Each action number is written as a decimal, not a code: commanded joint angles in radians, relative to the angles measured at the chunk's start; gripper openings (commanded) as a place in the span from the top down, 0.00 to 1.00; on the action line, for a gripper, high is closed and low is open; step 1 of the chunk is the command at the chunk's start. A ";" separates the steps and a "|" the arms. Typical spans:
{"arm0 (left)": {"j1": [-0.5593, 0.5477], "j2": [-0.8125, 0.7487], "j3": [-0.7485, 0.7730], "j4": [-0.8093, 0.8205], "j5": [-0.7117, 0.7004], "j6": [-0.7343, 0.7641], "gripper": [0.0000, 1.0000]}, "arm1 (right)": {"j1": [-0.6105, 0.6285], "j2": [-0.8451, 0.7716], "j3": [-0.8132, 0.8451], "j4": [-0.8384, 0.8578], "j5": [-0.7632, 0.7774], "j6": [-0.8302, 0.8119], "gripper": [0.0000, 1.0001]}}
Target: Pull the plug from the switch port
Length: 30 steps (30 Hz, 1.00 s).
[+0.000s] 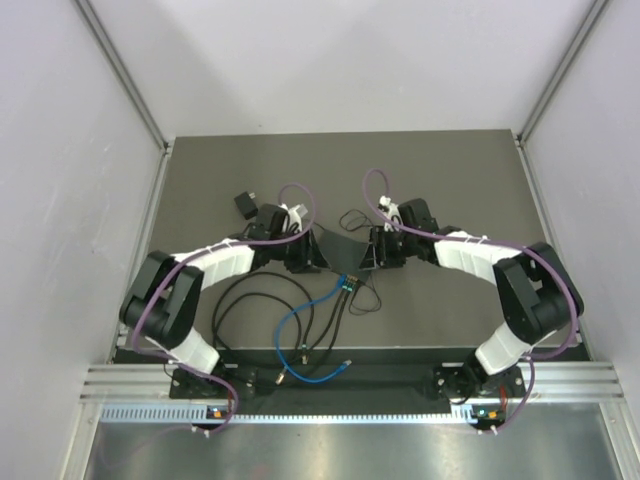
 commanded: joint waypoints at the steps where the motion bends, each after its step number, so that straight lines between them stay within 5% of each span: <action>1: -0.022 0.056 0.013 0.120 0.063 -0.042 0.56 | -0.008 0.011 -0.005 0.057 -0.022 0.000 0.54; 19: -0.078 0.073 -0.115 0.298 -0.025 -0.134 0.50 | -0.027 0.051 -0.063 0.159 -0.025 0.031 0.54; 20: -0.078 0.070 -0.135 0.326 -0.028 -0.142 0.16 | -0.027 0.054 -0.069 0.166 -0.026 0.034 0.54; 21: -0.078 0.072 -0.142 0.337 -0.031 -0.151 0.05 | -0.027 0.056 -0.074 0.182 -0.028 0.040 0.55; 30: -0.082 0.095 -0.234 0.493 -0.078 -0.255 0.30 | -0.027 0.067 -0.109 0.243 -0.020 0.053 0.55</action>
